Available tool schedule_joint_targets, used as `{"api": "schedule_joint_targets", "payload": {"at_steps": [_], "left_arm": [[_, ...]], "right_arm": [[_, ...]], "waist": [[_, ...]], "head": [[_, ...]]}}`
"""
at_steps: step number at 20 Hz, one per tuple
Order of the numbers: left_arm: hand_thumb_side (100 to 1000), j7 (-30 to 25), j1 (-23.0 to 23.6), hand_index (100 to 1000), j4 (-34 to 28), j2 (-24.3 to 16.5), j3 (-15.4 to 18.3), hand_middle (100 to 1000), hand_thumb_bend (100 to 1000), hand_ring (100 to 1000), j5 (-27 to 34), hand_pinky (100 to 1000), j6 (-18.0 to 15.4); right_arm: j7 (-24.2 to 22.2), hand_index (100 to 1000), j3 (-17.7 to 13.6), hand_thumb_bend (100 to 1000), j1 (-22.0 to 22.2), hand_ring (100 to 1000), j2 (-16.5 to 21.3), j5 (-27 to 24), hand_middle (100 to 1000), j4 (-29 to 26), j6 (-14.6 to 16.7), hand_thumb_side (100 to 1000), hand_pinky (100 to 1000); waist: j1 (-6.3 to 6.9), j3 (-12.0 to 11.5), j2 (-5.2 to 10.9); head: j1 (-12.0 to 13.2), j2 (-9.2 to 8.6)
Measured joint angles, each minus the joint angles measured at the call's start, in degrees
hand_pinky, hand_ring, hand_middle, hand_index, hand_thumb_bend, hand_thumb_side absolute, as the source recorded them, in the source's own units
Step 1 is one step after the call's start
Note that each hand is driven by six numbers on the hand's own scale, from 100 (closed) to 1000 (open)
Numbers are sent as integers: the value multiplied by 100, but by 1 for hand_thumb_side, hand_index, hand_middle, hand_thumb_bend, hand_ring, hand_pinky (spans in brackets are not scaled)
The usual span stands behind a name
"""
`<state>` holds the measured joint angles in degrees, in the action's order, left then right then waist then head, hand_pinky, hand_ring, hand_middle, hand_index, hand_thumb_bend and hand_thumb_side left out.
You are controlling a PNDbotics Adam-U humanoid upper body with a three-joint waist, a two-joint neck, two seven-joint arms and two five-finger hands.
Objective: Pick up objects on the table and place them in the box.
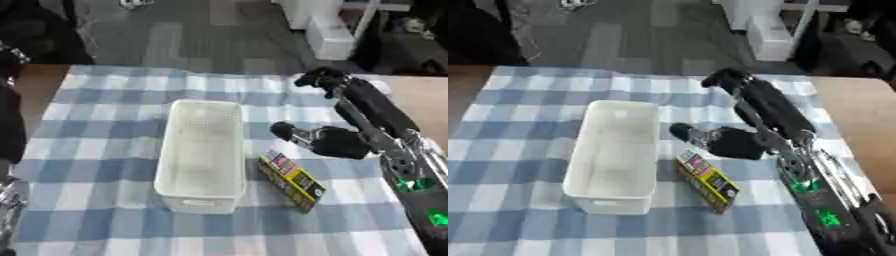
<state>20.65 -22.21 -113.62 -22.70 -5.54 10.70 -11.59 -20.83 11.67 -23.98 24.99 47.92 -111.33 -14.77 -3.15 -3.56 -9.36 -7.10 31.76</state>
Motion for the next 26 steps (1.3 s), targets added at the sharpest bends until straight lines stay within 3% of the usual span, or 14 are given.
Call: {"api": "schedule_joint_targets", "payload": {"at_steps": [12,26], "left_arm": [[952,-1,0,857,0,0,-2,797,606,716,0,672,1],[952,-3,0,858,0,-3,-2,797,606,716,0,672,3]], "right_arm": [[-309,842,105,709,-19,837,-80,48,837,231,-21,861,723],[-1397,850,133,676,-55,853,-87,282,841,313,-272,847,745]], "waist": [[-18,-7,17],[-53,-9,48]], "head": [[-29,1],[-46,1]]}}
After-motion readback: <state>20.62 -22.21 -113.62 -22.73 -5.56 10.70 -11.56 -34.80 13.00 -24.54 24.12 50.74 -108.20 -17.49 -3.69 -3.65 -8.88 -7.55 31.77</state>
